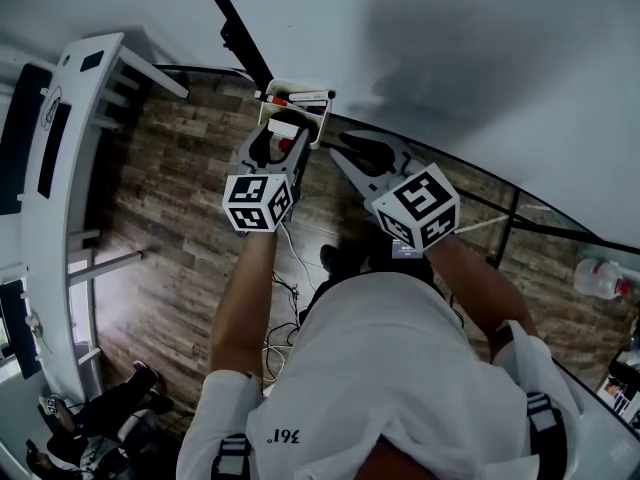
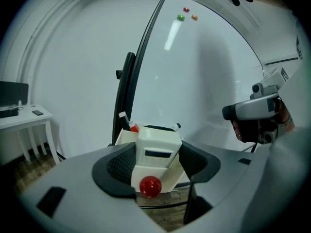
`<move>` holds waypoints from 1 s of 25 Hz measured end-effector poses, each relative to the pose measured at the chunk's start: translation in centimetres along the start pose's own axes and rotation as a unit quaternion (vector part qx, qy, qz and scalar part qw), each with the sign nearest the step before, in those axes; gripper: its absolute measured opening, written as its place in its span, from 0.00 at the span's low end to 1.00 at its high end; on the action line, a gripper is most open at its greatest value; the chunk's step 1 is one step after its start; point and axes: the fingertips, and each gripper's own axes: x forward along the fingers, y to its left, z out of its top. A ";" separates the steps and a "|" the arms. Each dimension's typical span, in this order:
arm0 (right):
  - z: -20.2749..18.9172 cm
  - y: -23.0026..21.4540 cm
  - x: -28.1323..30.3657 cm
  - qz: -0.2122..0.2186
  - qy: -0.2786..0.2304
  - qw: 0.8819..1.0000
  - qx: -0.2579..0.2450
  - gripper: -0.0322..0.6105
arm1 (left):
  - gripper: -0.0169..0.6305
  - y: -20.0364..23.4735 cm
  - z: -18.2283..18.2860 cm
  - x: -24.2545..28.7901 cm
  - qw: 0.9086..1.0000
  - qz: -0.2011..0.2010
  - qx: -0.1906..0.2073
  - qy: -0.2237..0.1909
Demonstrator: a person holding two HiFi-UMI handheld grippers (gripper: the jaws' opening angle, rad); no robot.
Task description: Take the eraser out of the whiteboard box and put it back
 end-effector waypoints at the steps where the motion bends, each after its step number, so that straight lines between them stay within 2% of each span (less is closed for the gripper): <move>1: 0.0 0.0 0.0 0.000 0.000 1.000 0.000 0.20 | 0.45 -0.1 -0.1 0.0 1.000 -0.002 0.002 0.003; 6: 0.0 0.2 -0.3 0.000 -0.001 1.000 -0.001 0.20 | 0.45 -0.2 -0.3 -0.3 1.000 -0.007 0.007 0.011; 25: -0.1 0.5 -1.7 -0.005 -0.006 1.000 -0.003 0.20 | 0.45 -0.5 0.9 -1.5 1.000 -0.003 0.015 -0.005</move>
